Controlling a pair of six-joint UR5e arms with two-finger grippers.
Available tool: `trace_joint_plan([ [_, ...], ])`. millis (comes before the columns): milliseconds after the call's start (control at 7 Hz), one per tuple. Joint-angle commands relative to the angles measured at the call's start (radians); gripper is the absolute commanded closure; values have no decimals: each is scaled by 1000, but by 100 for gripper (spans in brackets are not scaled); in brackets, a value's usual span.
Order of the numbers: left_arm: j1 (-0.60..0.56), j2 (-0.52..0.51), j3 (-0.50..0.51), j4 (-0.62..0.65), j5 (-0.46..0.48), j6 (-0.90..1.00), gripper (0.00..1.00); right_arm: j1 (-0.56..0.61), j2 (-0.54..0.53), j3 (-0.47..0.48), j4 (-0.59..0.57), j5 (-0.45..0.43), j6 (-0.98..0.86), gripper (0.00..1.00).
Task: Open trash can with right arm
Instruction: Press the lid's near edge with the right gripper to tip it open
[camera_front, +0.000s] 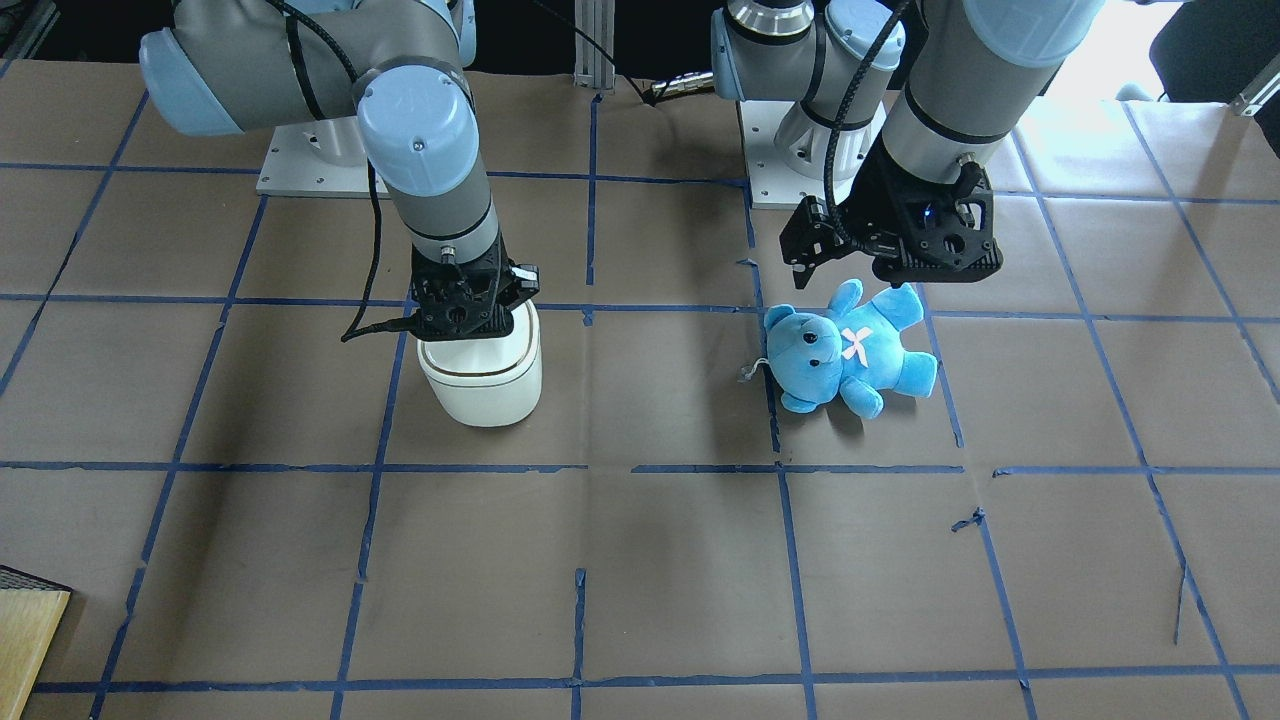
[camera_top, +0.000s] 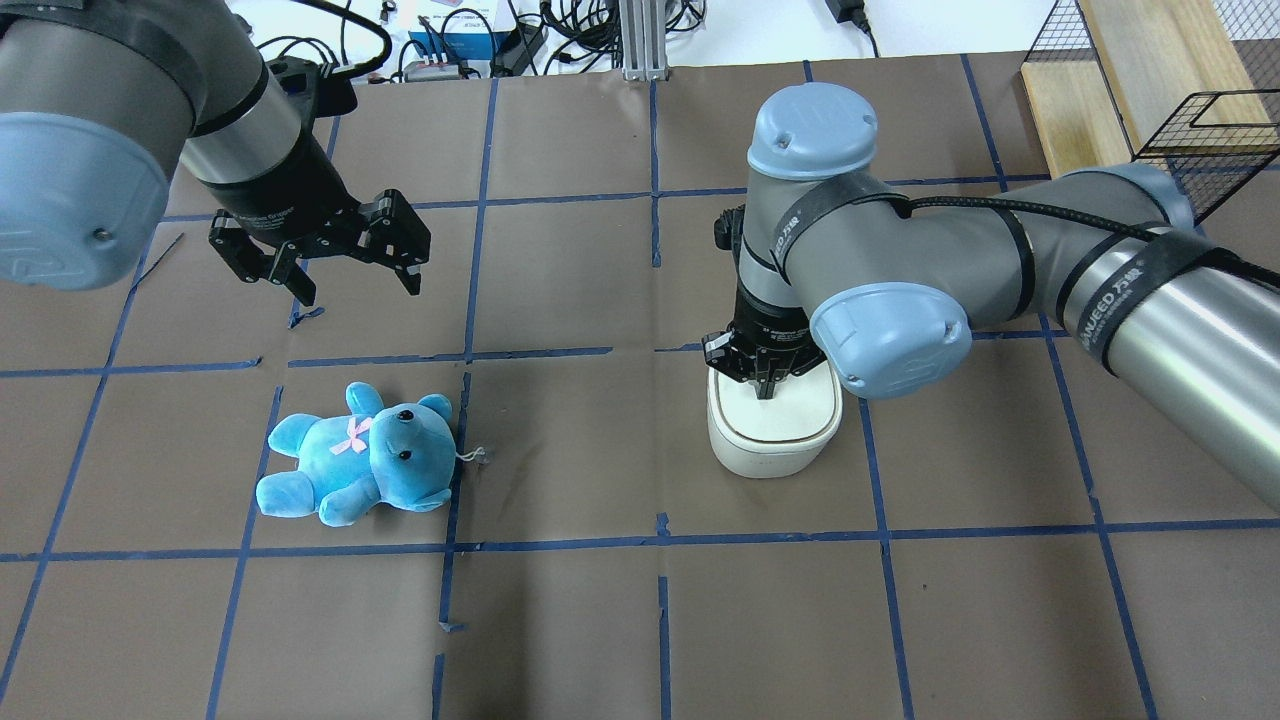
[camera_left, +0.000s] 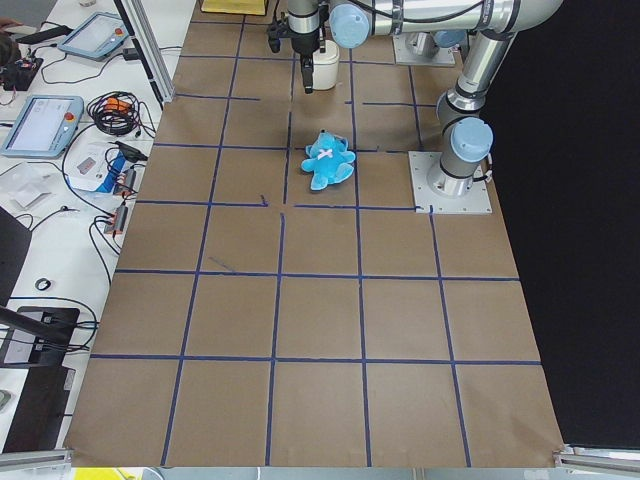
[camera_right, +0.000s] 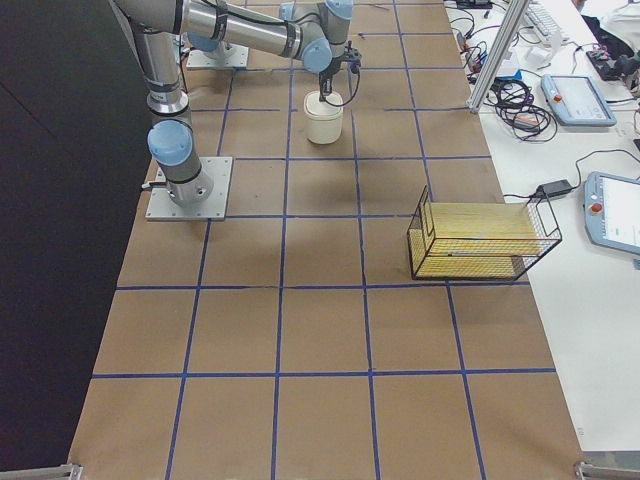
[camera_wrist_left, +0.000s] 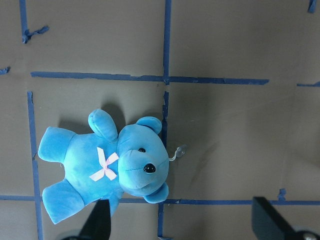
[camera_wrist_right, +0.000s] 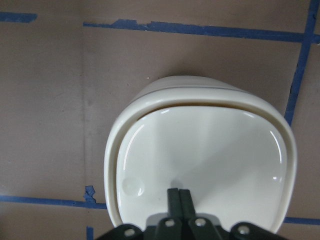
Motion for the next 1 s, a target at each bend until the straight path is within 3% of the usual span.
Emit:
trace_joint_plan([
  [0,0,0,0,0,0,0,0,-1,6,17,-8,-7,-2,96],
  [429,0,0,0,0,0,0,0,-4,-32,-41,12,-14,-4,94],
  [857,0,0,0,0,0,0,0,-38,-95,-106,138,-45,-13,94],
])
